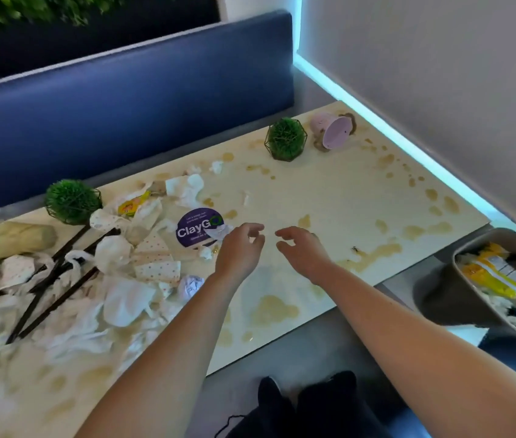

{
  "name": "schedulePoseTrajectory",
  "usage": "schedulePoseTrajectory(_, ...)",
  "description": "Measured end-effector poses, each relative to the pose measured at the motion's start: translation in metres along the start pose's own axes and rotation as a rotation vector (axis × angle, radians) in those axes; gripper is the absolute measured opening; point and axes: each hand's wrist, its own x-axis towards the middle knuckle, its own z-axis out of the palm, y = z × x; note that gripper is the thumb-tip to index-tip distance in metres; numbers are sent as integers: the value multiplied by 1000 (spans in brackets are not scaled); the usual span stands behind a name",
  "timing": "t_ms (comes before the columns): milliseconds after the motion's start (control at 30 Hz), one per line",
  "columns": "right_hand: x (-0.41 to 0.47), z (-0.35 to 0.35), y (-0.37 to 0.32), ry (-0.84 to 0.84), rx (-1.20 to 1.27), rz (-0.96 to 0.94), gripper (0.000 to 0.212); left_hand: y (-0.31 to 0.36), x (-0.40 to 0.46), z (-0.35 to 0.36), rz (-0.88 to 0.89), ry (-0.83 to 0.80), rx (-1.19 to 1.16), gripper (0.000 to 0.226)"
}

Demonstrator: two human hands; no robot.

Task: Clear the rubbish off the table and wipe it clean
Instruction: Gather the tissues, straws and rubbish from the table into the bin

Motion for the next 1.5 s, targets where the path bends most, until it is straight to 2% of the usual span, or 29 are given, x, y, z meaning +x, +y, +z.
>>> schedulePoseTrajectory(200, 11, 45, -26, -30, -7, -63, 28, -49, -7, -43, -110, 110, 83, 28)
schedulePoseTrajectory(333, 21, 65, -36, -70, -14, -82, 28, -74, -3, -62, -89, 132, 289, 32)
schedulePoseTrajectory(533, 42, 81, -39, -126, -66, -89, 30, -94, 16, -69, -97, 31, 716, 40)
schedulePoseTrajectory(733, 66, 90, -45, -220, -290, -147, 37, -106, 28, -66, -71, -62, 828, 46)
schedulePoseTrajectory(833, 80, 90, -55, -276, -456, -219, 42, -112, 34, -64, -77, -100, 835, 42)
schedulePoseTrajectory(967, 101, 93, -61, -311, -600, -293, 39, -111, 40, -62, -61, -32, 880, 30)
schedulePoseTrajectory(1067, 109, 96, -59, -339, -685, -351, 38, -109, 44, -63, -117, 15, 818, 31)
schedulePoseTrajectory(1267, 117, 98, -45, -283, -727, -462, 30, -108, 54, -70, -227, 172, 660, 32)
schedulePoseTrajectory(1400, 124, 96, -43, -282, -734, -519, 29, -101, 66, -75, -326, 215, 591, 45)
schedulePoseTrajectory(1500, 130, 94, -44, -327, -673, -470, 27, -93, 76, -77, -342, 249, 488, 48)
